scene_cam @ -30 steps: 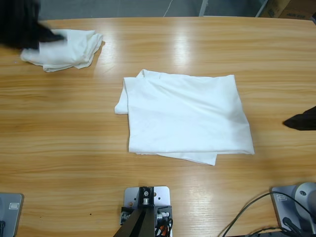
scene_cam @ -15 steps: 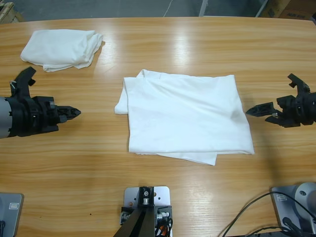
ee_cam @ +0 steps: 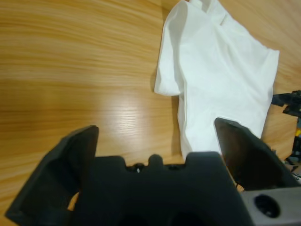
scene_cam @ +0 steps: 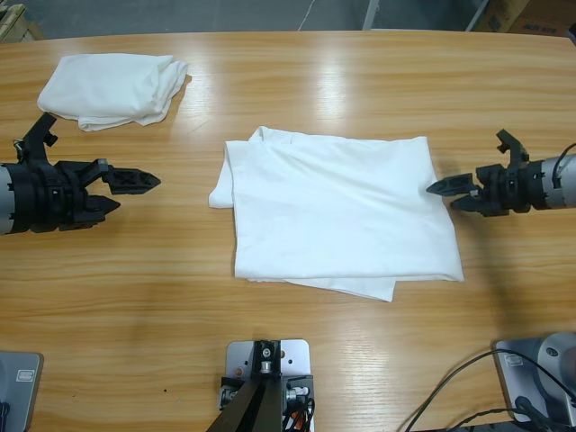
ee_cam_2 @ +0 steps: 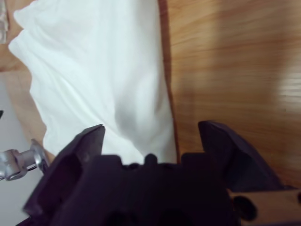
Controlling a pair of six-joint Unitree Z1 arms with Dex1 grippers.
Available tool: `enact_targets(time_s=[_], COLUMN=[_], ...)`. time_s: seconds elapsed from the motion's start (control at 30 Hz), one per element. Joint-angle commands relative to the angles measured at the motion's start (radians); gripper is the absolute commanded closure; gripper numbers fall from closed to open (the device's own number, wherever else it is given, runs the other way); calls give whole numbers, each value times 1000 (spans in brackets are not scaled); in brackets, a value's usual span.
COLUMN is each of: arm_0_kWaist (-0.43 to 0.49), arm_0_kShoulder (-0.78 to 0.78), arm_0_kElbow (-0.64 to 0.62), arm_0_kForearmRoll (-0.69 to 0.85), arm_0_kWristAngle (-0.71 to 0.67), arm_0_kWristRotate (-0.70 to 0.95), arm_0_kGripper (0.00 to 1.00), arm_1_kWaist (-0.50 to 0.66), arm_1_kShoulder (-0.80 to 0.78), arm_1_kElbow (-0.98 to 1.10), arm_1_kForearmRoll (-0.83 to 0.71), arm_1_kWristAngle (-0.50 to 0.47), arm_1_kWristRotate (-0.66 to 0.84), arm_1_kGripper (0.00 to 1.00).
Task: Fold clothes
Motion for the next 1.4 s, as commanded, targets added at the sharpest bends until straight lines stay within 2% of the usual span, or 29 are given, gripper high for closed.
enact_targets(time_s=[0.03, 0.17, 0.23, 0.37, 0.43, 0.5, 0.6, 0.73, 0.8, 0.87, 0.93, 1.0, 1.07, 1.23, 1.3, 1.4], arm_0_kWaist=[10, 10, 10, 10, 10, 10, 10, 10, 10, 10, 10, 10, 10, 10, 10, 10], arm_0_kShoulder=[41, 36, 33, 30, 27, 23, 23, 23, 24, 26, 28, 27, 24, 18, 18, 19], arm_0_kElbow=[28, 37, 37, 41, 48, 62, 79, 79, 79, 82, 87, 89, 94, 110, 109, 107], arm_0_kForearmRoll=[-35, -35, -35, -35, -35, -35, -35, -37, -38, -38, -38, -38, -38, -38, -38, -40], arm_0_kWristAngle=[-21, -21, -21, -21, -20, -20, -19, -18, -18, -18, -18, -18, -18, -18, -18, -18], arm_0_kWristRotate=[0, 0, 0, 0, 0, -1, -1, -1, -1, -1, 0, 0, 0, 0, 0, 0], arm_0_kGripper=[27, 27, 27, 27, 27, 27, 27, 27, 27, 27, 27, 27, 27, 27, 27, 27], arm_1_kWaist=[-9, 8, 8, 9, 9, 9, 14, 26, 31, 36, 75, 88, 90, 90, 90, 91], arm_1_kShoulder=[124, 184, 216, 260, 269, 274, 276, 251, 181, 50, -47, -78, -84, -62, -51, -60], arm_1_kElbow=[42, 44, 47, 48, 47, 48, 48, 59, 68, 37, -72, -205, -302, -452, -465, -482], arm_1_kForearmRoll=[0, -30, -62, -105, -120, -126, -135, -164, -151, 12, 252, 481, 626, 808, 825, 852], arm_1_kWristAngle=[99, 111, 121, 125, 123, 124, 138, 154, 137, 25, -95, -224, -354, -599, -706, -814], arm_1_kWristRotate=[9, 1, -1, -1, 1, 2, 2, -6, -7, -5, -42, -102, -140, -228, -259, -261], arm_1_kGripper=[230, 233, 283, 536, 766, 786, 985, 1000, 1000, 1000, 1000, 1000, 1000, 1000, 1000, 1000])
